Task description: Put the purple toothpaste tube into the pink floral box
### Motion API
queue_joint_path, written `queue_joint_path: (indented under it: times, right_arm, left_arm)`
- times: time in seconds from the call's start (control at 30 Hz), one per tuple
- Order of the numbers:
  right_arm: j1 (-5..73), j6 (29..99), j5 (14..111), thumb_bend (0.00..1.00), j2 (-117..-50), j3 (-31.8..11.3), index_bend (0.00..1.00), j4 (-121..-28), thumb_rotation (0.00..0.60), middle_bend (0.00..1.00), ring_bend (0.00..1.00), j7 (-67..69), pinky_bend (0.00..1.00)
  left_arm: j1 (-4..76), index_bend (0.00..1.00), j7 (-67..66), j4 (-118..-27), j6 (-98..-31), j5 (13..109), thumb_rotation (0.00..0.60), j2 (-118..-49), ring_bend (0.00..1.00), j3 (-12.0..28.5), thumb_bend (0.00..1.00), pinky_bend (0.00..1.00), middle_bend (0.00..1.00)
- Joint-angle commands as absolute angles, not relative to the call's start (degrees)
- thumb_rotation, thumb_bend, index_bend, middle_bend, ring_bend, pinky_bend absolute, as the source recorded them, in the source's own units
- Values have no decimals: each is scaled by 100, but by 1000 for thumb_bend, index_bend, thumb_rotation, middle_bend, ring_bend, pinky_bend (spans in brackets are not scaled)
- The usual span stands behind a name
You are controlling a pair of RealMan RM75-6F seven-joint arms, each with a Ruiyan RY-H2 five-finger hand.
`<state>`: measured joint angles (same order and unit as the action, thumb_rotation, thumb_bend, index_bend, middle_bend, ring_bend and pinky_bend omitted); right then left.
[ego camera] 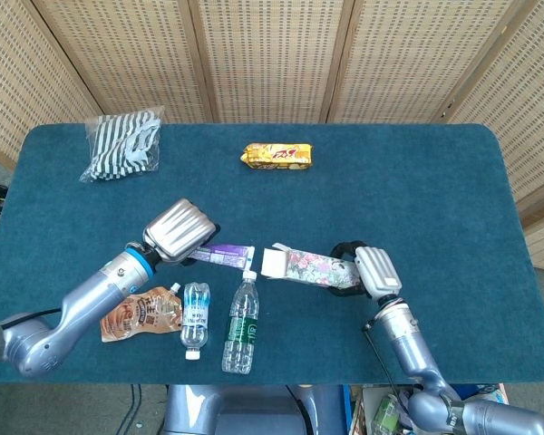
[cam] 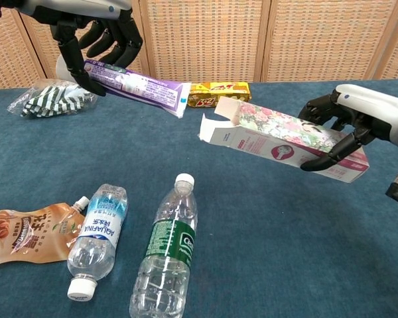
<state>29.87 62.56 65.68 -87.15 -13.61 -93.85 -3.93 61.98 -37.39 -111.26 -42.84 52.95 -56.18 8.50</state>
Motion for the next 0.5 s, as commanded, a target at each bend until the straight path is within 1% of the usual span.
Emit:
queue_joint_path:
  times: [0.03,0.23,0.5]
  right_arm:
    - [2989,6265,6558,156,-8708,-1357,578,-9410,600,521,340,-408,435]
    - [2997,6276,6539,156,-8676,-1347,580,-9496,600,521,340,-449,435]
    - [3023,6274,6511,155,-8696,-1336,580,-9539,600,521,340,-480,435]
  left_arm:
    - [6362,798,-3927,-11113,-4400,5035,600,-5742,613,813,291,587,689]
    - [6606,798,-4160,-11111,-4605,4543,600,-5996,613,745,291,587,689]
    - [6807,799,-4424,-11177,-4832,4248,600,-6182,613,587,291,587,689]
